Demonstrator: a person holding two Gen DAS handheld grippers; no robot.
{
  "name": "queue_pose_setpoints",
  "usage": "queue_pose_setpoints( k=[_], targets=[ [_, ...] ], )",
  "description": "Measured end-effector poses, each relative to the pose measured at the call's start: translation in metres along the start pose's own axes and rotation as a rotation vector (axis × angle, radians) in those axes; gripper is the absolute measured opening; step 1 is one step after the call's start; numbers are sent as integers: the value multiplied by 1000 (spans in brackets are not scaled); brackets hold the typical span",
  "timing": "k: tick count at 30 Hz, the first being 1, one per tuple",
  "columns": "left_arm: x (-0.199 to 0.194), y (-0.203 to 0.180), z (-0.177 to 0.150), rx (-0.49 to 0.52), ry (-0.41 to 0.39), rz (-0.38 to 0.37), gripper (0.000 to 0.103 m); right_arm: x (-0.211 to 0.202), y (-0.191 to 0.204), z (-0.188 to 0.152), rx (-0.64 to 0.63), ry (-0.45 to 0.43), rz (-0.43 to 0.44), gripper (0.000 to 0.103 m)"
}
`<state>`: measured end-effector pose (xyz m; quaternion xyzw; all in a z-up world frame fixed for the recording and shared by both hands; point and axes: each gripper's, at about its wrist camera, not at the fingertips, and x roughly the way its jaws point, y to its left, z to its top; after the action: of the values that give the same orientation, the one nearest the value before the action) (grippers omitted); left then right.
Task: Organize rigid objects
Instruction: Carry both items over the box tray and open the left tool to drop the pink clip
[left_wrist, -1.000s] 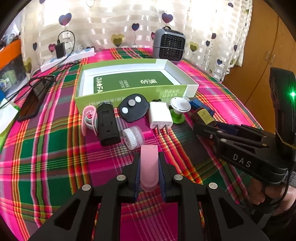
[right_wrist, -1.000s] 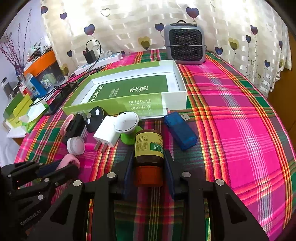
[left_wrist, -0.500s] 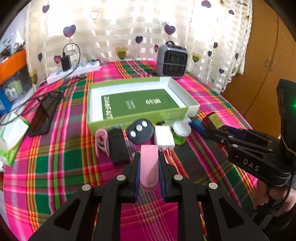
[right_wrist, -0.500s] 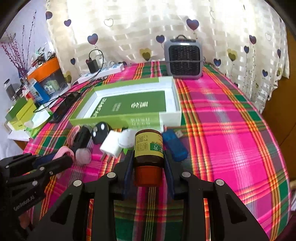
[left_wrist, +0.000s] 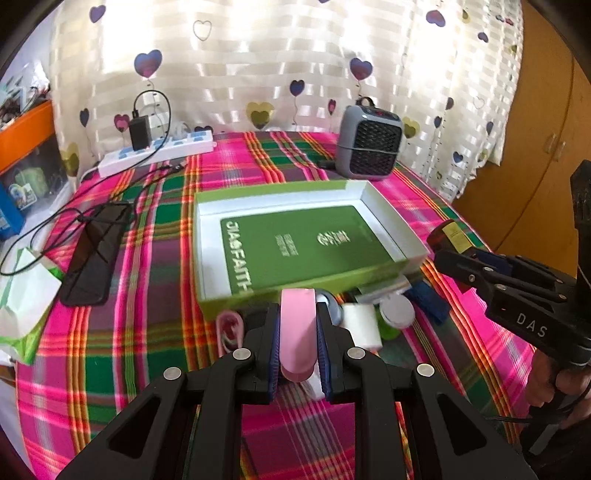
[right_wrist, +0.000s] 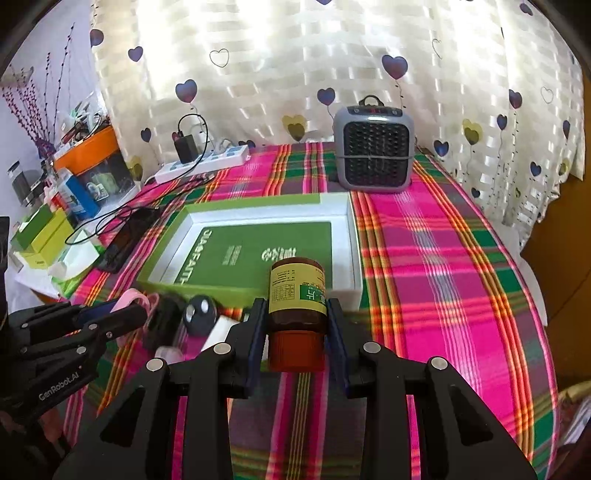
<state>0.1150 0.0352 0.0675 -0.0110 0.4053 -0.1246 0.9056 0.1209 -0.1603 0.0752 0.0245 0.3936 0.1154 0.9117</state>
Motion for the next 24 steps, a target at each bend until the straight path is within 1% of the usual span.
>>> queue_pose_setpoints(
  k=[11,24],
  targets=[
    [35,25,46,-34,5,11,17,33,-7,38,-13,17,-9,33],
    [92,40,72,-40,65,48,17,96,-14,61,-41,98,-5,33]
  ],
)
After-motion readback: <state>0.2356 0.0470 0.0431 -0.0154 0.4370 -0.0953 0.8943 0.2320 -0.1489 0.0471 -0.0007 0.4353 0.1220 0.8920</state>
